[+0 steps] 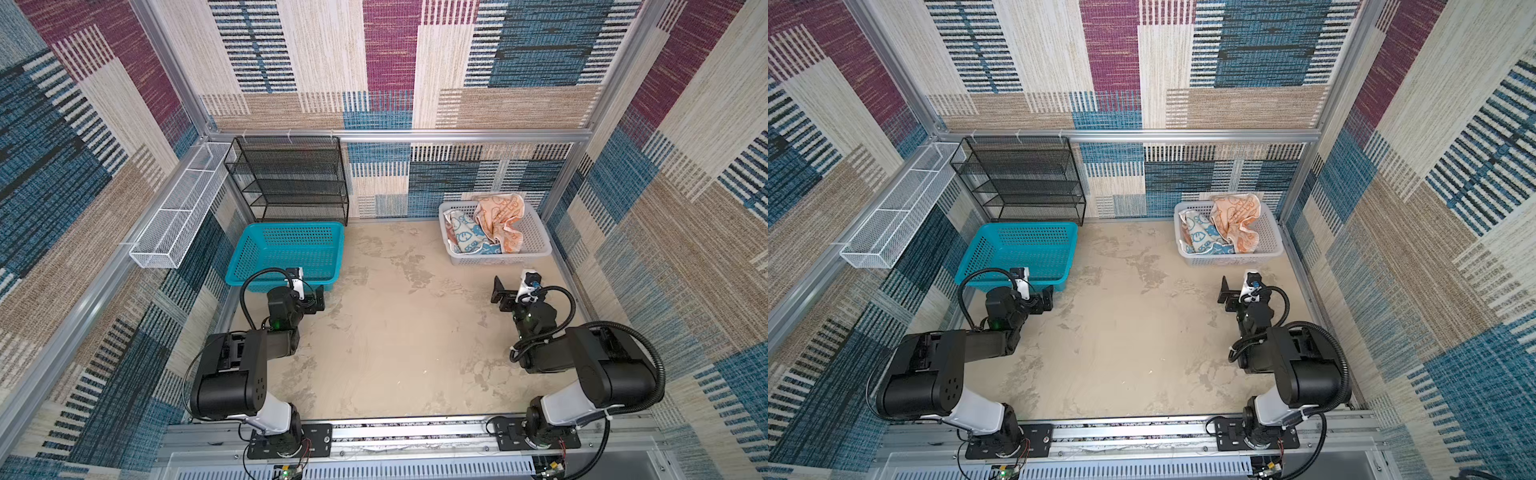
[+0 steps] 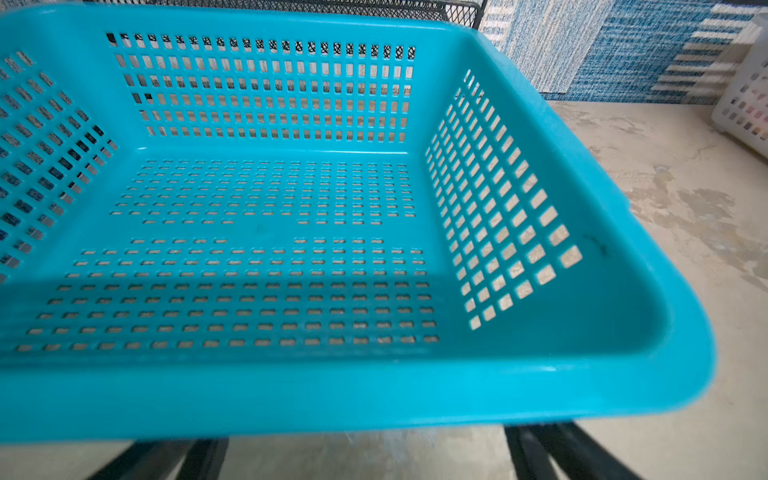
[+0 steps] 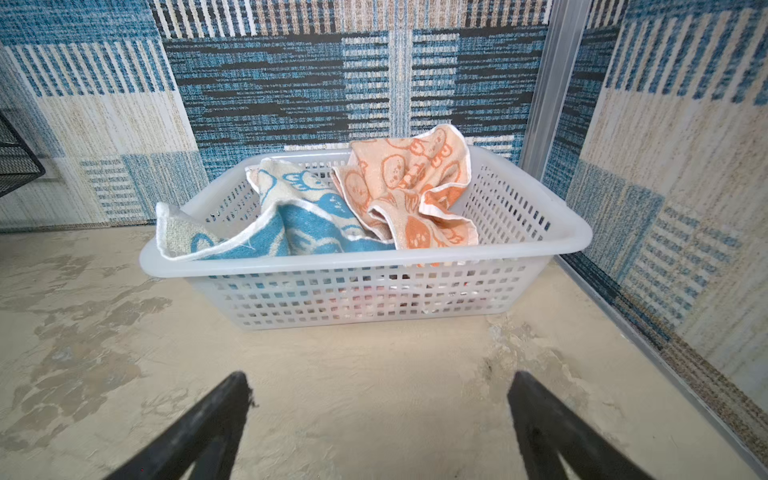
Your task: Fold and stack the towels
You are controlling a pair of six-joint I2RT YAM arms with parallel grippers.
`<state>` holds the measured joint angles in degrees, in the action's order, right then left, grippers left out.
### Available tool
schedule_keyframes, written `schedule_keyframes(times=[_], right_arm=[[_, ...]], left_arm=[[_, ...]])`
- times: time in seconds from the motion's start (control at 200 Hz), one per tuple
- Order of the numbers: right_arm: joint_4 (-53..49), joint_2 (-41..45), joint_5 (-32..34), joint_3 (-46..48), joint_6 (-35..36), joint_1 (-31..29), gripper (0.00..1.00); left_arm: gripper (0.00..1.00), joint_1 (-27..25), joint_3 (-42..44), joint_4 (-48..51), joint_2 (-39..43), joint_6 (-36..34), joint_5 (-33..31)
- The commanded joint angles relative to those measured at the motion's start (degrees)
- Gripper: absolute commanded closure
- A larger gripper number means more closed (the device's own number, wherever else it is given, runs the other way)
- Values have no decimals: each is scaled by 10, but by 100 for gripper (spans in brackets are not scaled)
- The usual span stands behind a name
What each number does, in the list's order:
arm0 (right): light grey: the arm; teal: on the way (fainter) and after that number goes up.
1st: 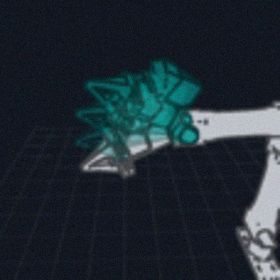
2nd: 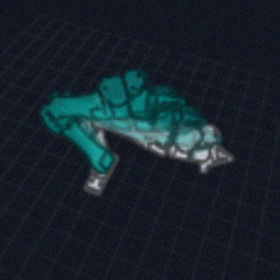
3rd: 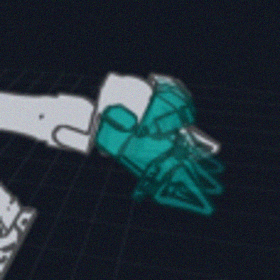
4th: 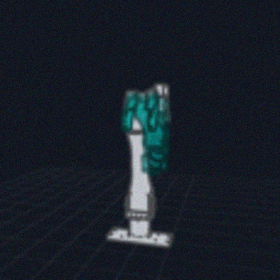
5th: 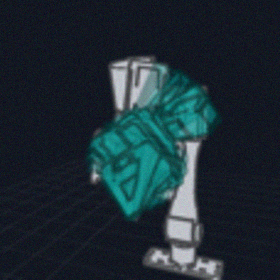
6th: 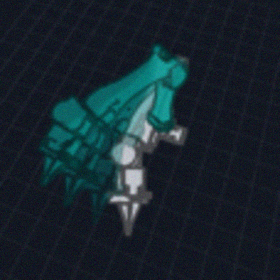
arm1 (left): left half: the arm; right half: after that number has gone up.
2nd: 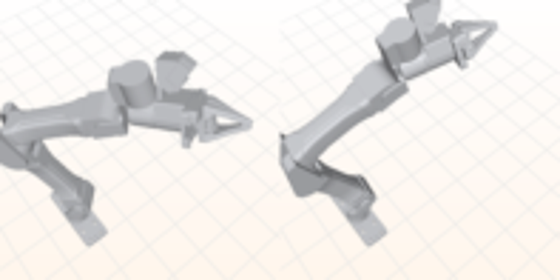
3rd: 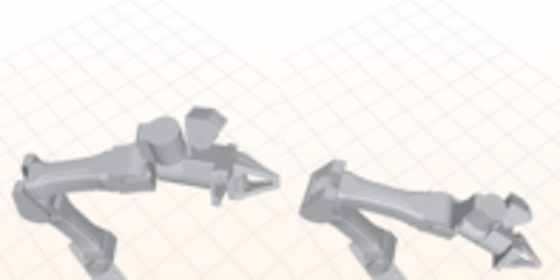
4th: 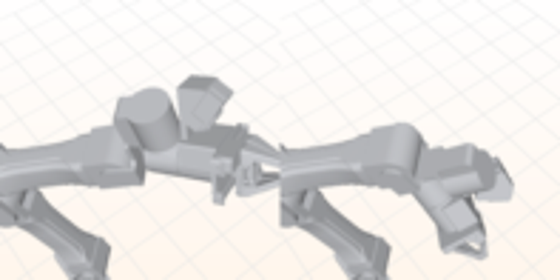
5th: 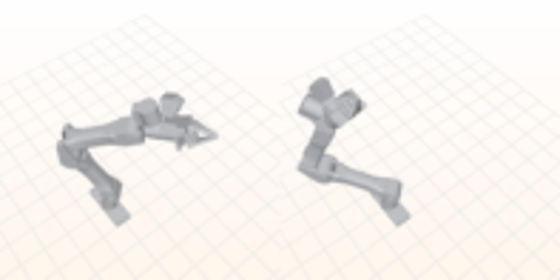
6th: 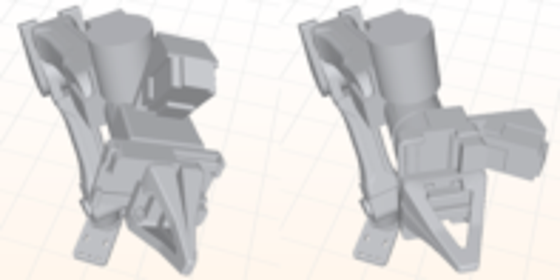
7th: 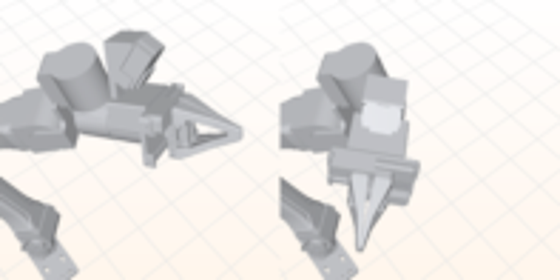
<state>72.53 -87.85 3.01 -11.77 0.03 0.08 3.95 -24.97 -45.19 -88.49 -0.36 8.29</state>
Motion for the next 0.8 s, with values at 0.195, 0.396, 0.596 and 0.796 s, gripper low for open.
schedule_keyframes(times=[0.195, 0.396, 0.596, 0.796], right_arm=[[14, 0, -5, 0, 2, 0, 1], [14, 0, -5, -1, 3, 0, 1], [13, 0, -5, -1, 2, 0, 1], [13, 0, -5, -1, 2, 0, 1]], left_arm=[[1, 1, -4, -3, -1, -10, 19], [1, 13, 1, -15, -1, -5, 46], [1, 20, 5, -23, -2, -2, 62], [1, 21, 6, -24, -1, -2, 62]])
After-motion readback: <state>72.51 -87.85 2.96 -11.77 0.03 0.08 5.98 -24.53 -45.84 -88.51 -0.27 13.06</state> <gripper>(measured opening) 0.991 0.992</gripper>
